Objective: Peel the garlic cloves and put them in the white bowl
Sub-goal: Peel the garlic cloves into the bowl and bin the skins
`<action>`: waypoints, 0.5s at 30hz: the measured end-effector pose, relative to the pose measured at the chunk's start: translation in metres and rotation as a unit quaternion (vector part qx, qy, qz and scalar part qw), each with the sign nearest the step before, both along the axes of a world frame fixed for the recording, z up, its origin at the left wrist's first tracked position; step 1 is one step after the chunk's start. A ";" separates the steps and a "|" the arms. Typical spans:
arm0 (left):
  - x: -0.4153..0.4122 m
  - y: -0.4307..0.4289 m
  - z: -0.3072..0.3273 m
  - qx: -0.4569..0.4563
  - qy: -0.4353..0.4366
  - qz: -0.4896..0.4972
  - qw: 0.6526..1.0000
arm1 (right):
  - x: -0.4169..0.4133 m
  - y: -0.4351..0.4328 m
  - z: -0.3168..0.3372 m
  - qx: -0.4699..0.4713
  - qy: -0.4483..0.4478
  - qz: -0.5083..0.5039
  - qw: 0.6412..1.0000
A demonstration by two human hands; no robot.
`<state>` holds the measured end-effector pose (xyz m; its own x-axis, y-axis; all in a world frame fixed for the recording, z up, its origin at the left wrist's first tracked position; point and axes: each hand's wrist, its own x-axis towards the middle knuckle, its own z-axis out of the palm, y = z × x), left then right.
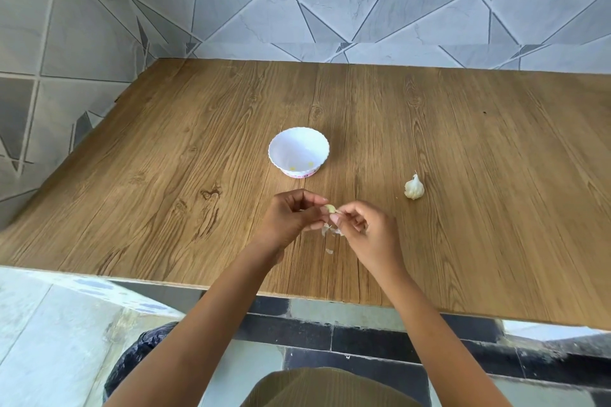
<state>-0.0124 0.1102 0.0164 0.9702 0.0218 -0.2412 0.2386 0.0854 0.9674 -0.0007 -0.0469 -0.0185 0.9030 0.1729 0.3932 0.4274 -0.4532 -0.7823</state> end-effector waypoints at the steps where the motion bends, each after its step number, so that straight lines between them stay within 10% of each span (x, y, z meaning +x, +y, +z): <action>1: 0.000 0.001 0.000 -0.003 0.005 0.008 1.000 | 0.000 -0.001 -0.001 -0.009 0.005 -0.007 1.000; 8: -0.001 0.003 -0.002 0.033 0.011 0.028 0.999 | 0.000 -0.006 -0.006 -0.129 0.024 -0.026 0.991; 15: -0.002 0.001 -0.001 0.039 0.017 0.017 0.999 | 0.002 -0.002 0.005 0.006 0.060 0.029 0.998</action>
<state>-0.0142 0.1112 0.0154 0.9601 0.0737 -0.2697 0.2690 0.0194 0.9629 0.0011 -0.0486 -0.0135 0.9322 0.2233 0.2847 0.3557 -0.4210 -0.8344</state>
